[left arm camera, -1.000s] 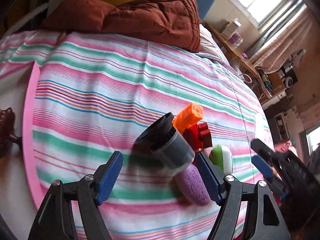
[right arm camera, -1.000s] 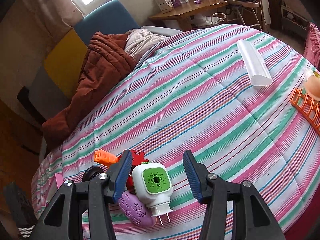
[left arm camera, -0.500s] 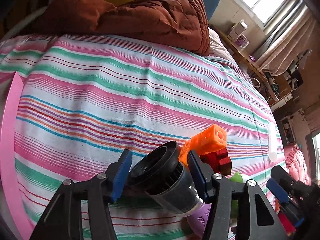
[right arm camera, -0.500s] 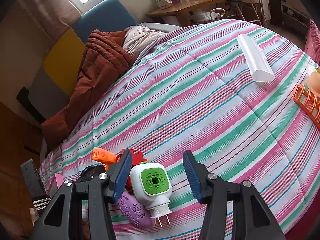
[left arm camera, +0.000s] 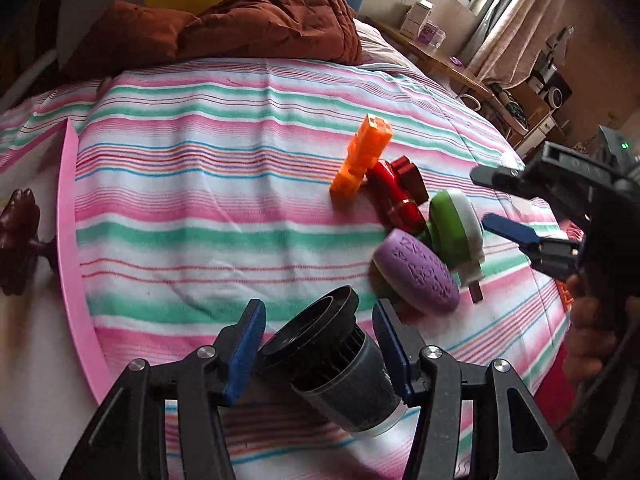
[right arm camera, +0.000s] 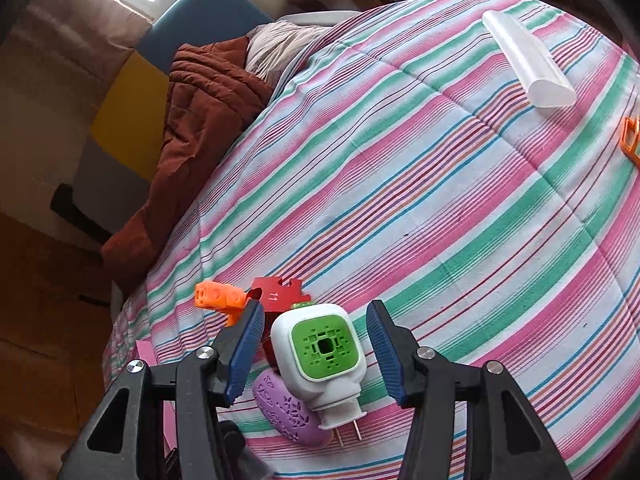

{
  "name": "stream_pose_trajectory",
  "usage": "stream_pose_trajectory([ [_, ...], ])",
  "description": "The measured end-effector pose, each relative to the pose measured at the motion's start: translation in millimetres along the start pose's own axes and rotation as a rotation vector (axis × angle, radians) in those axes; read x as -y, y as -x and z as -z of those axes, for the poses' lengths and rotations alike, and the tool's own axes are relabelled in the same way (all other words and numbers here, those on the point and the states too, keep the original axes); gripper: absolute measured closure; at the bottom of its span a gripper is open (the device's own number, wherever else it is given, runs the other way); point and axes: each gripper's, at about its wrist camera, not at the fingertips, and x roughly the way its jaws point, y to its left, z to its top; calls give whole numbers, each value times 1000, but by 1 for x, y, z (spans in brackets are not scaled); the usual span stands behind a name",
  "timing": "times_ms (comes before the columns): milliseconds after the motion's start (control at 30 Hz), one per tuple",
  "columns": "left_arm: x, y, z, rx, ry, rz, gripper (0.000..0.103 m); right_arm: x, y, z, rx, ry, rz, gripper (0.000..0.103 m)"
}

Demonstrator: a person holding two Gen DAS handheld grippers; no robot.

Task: Organize rigid objects
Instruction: 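Grasp the black cylinder with the left tool while the right tool grasps the white plug device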

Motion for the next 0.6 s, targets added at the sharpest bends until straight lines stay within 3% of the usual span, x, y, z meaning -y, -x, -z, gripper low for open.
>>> stream_pose_trajectory([
  [100,-4,7,12,5,12,16,46,-10,-7,5,-28,56,26,42],
  [467,-5,8,15,27,16,11,45,-9,-20,10,-103,83,46,41],
  [600,-6,4,15,25,23,9,43,-11,-39,15,-175,125,104,43],
])
